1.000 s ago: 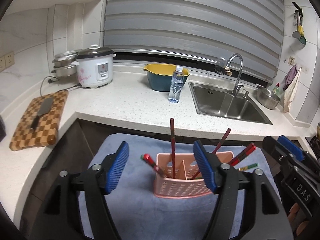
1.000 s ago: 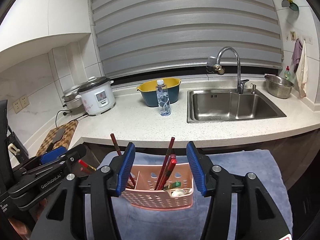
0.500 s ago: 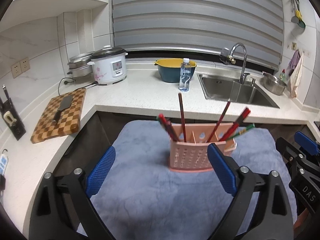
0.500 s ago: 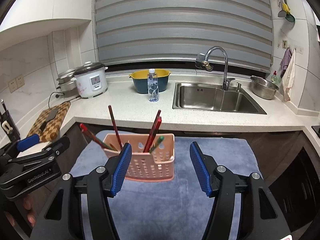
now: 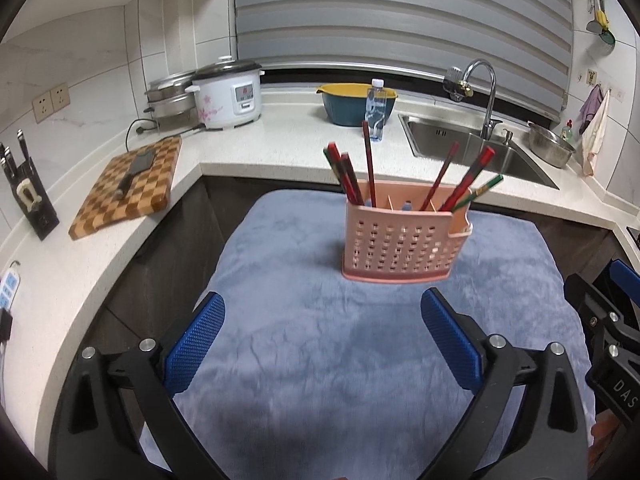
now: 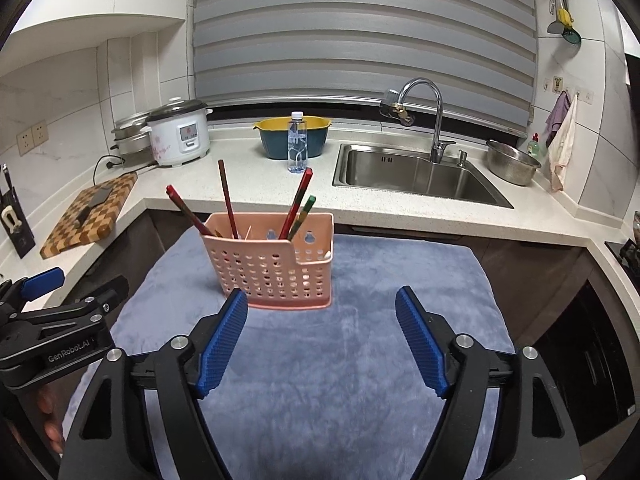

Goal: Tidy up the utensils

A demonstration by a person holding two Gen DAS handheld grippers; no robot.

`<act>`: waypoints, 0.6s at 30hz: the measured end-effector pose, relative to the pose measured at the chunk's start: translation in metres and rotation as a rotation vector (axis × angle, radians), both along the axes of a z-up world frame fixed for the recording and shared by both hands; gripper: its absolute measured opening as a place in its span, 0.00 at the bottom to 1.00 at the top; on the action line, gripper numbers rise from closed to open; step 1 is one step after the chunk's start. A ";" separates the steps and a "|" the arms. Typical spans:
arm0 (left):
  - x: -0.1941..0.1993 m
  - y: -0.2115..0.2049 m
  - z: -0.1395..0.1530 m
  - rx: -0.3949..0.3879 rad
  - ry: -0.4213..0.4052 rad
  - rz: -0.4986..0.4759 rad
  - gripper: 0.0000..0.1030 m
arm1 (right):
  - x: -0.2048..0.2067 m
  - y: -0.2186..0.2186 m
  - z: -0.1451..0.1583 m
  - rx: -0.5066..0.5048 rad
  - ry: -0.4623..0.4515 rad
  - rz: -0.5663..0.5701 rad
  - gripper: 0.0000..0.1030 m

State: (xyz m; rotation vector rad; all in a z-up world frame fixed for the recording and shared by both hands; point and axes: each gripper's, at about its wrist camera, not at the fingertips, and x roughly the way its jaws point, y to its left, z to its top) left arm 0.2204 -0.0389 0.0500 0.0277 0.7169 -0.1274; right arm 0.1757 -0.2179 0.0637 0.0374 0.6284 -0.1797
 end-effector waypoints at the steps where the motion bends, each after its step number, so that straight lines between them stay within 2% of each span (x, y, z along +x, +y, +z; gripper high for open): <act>1: -0.003 0.000 -0.002 0.001 0.004 -0.001 0.92 | -0.003 0.001 -0.002 0.001 0.004 0.001 0.80; 5: -0.012 0.001 -0.008 0.002 0.017 -0.008 0.93 | -0.012 0.003 -0.010 0.000 0.016 0.004 0.82; 9: -0.021 0.000 -0.014 0.009 0.024 -0.008 0.93 | -0.020 0.005 -0.017 0.001 0.027 0.007 0.93; 18: -0.038 0.001 -0.025 0.024 0.042 -0.008 0.93 | -0.035 0.009 -0.031 -0.007 0.048 -0.003 0.93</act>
